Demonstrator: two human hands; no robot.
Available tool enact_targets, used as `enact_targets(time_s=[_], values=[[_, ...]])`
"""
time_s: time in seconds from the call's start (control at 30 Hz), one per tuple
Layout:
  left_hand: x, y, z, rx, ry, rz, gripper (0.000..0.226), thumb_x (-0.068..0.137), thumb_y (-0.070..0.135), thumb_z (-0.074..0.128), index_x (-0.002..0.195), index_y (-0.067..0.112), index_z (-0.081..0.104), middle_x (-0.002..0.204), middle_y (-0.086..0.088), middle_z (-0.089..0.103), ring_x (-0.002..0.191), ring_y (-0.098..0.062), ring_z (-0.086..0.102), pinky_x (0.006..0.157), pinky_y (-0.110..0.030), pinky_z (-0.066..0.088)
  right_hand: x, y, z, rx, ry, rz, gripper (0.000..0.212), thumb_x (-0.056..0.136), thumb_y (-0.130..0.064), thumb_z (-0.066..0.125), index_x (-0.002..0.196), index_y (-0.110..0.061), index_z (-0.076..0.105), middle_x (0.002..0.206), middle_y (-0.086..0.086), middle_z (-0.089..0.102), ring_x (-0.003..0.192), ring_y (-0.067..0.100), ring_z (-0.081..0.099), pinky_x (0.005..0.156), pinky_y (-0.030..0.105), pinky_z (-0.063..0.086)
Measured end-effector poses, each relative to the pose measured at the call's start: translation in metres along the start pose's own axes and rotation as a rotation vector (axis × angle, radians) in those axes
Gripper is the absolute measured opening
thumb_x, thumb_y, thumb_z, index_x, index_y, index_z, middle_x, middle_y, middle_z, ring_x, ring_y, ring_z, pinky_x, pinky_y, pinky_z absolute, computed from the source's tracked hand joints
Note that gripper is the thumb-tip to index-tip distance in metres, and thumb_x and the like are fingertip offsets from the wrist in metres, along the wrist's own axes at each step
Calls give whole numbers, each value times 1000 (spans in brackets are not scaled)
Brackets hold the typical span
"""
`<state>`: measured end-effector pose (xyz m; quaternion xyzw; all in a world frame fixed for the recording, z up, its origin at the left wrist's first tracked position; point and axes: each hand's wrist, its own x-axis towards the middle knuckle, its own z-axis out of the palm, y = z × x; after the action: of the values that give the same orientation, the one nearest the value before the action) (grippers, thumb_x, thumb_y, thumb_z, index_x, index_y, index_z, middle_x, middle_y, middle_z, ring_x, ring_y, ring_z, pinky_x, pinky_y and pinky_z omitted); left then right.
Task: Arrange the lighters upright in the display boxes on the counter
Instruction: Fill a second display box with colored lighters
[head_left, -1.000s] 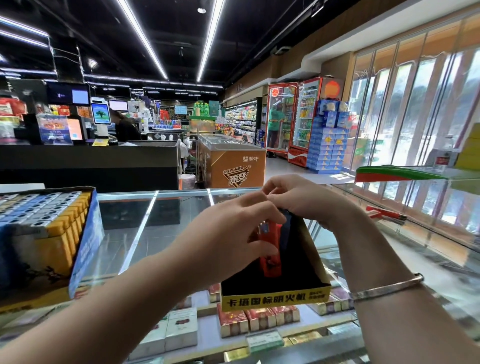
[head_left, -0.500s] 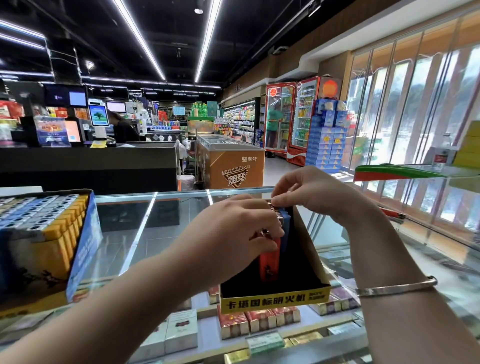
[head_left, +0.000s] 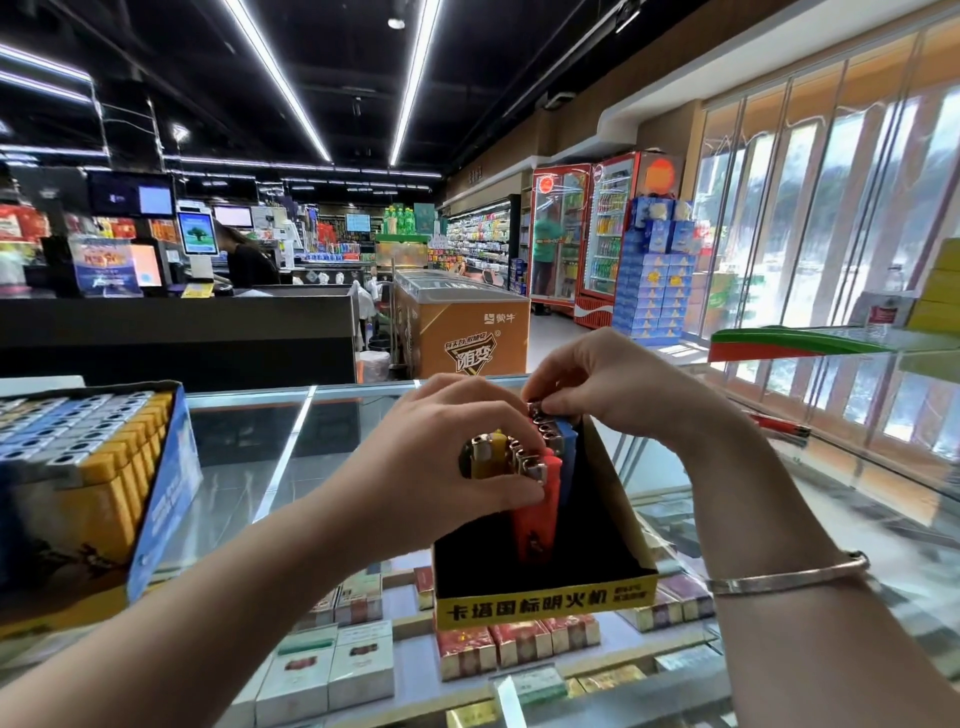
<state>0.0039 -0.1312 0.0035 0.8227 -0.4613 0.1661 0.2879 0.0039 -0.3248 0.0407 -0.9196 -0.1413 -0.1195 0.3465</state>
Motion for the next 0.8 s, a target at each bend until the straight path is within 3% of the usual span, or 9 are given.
enact_targets(time_s=[0.07, 0.23, 0.4, 0.53, 0.63, 0.73, 0.8], values=[[-1, -3, 2, -19, -64, -57, 32, 69, 59, 61, 99, 51, 57, 116, 36, 45, 121, 3, 33, 104, -37, 33, 0, -1, 0, -7, -4, -2, 17, 81, 8, 63, 84, -6, 73, 72, 1, 68, 58, 0, 59, 57, 11, 50], [0, -7, 5, -99, -157, -112, 41, 68, 63, 60, 106, 59, 45, 120, 43, 35, 117, 16, 28, 95, -20, 32, -3, -3, -2, -15, -9, 12, 19, 81, 6, 63, 79, -10, 73, 66, -3, 66, 55, -1, 59, 52, 11, 49], [1, -7, 7, -79, -158, -124, 48, 61, 73, 50, 107, 61, 43, 112, 53, 29, 115, 23, 21, 87, -13, 31, -1, -5, 0, -148, -41, 35, 24, 84, 5, 58, 76, -14, 72, 81, 10, 68, 69, 20, 63, 66, 29, 55], [0, -7, 7, -60, -154, -121, 45, 66, 69, 53, 108, 59, 42, 111, 52, 30, 112, 20, 26, 84, -9, 28, -3, -6, 1, -159, -55, 19, 28, 85, -1, 59, 73, -22, 72, 76, -5, 63, 69, 5, 58, 63, 18, 48], [0, -8, 8, -40, -160, -125, 42, 70, 66, 55, 109, 58, 40, 105, 54, 27, 111, 13, 25, 85, -13, 28, -1, 1, -1, -122, 37, -17, 13, 84, -12, 65, 83, -23, 72, 79, -11, 59, 69, -4, 53, 57, 8, 40], [0, -10, 10, -29, -156, -119, 46, 70, 66, 52, 111, 56, 36, 105, 52, 26, 113, 12, 23, 89, -18, 27, 4, 14, 0, -147, 12, 66, 11, 83, -28, 67, 93, -31, 63, 109, -7, 55, 99, 5, 49, 86, 25, 41], [0, -11, 10, -28, -163, -120, 45, 72, 64, 54, 112, 54, 35, 105, 49, 26, 115, 10, 23, 92, -20, 27, 6, 19, 1, -94, -47, 142, 14, 85, -30, 65, 98, -30, 59, 119, -3, 52, 109, 13, 47, 93, 35, 40]])
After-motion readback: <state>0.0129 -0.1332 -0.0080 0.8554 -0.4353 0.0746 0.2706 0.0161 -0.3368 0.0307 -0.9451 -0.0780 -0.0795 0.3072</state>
